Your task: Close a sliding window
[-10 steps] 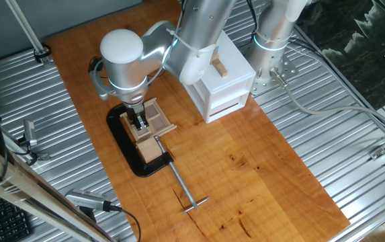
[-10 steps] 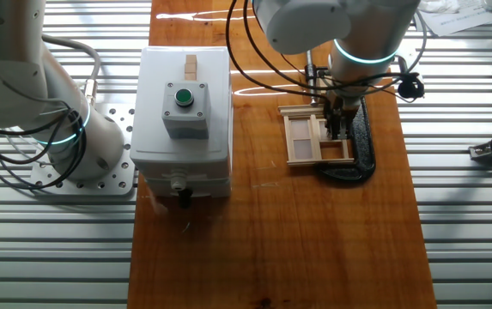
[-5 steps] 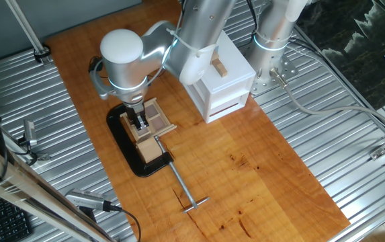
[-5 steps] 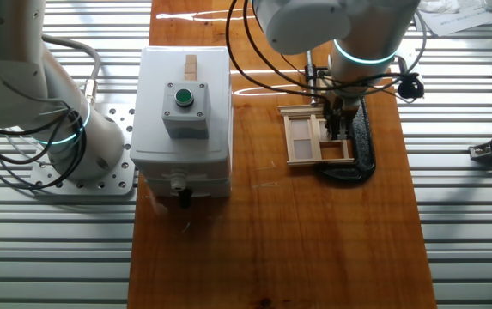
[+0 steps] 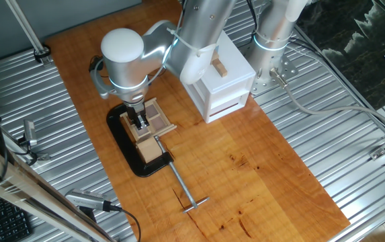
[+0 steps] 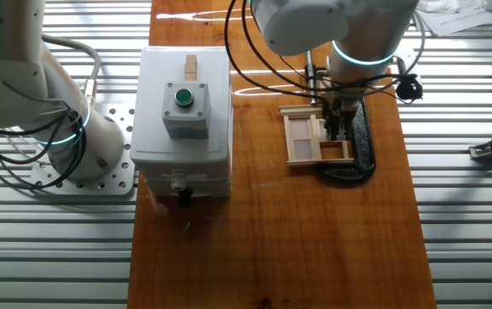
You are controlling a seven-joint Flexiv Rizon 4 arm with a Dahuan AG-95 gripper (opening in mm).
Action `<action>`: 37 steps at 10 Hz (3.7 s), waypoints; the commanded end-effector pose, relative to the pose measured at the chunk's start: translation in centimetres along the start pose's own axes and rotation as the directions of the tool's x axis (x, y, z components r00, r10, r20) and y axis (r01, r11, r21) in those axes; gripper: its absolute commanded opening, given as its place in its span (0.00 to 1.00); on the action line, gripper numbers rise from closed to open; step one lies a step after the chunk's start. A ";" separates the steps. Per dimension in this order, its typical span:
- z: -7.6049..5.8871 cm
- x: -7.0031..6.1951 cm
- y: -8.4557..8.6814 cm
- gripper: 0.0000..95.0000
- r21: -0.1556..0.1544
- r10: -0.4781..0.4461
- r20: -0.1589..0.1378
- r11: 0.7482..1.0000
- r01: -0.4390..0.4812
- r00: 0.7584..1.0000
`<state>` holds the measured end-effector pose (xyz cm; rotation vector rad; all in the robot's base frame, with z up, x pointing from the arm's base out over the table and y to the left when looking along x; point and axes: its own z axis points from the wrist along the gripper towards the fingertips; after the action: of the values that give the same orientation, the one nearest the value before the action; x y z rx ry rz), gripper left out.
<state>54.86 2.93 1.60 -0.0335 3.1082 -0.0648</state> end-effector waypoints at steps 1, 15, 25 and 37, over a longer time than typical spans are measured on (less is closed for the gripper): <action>0.0 0.0 0.0 0.00 -0.002 -0.001 0.001 1.000 0.001 1.000; 0.1 0.0 -0.1 0.00 -0.008 0.001 0.002 1.000 -0.001 1.000; 0.1 0.2 -0.6 0.00 -0.014 -0.006 0.003 1.000 0.006 1.000; 0.4 0.4 -1.9 0.00 -0.025 -0.016 0.011 1.000 0.016 1.000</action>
<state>54.57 1.08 1.61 -0.0620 3.0960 -0.0223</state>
